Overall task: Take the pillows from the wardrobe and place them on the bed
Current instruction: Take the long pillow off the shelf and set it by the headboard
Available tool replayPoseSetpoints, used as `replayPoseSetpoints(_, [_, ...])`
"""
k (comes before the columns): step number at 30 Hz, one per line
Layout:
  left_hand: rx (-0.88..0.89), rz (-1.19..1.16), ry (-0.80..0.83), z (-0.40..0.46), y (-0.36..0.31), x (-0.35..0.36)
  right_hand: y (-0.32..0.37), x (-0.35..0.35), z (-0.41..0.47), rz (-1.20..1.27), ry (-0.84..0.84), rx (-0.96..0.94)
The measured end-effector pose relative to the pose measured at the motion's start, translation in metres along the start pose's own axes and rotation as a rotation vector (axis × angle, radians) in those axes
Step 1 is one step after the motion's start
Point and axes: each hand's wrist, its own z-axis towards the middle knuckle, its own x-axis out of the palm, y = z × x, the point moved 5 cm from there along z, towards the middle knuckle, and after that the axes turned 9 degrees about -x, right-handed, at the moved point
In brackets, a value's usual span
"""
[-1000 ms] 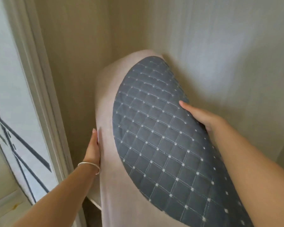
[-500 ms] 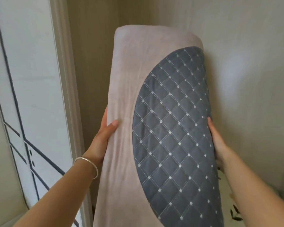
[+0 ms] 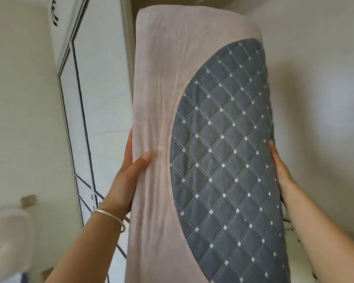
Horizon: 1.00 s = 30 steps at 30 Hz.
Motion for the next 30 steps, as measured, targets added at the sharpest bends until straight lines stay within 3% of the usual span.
replayPoseSetpoints(10, [0.027,0.056,-0.13,-0.062,-0.059,-0.085,0.019,0.095,-0.05,0.085,0.047,-0.025])
replayPoseSetpoints(17, [-0.02,0.12,-0.276,-0.115,-0.093,-0.151,0.021,0.172,-0.092,0.107,0.165,-0.012])
replayPoseSetpoints(30, [-0.102,0.2,-0.822,-0.266,-0.139,-0.313,-0.012,0.396,-0.179,0.151,0.592,-0.011])
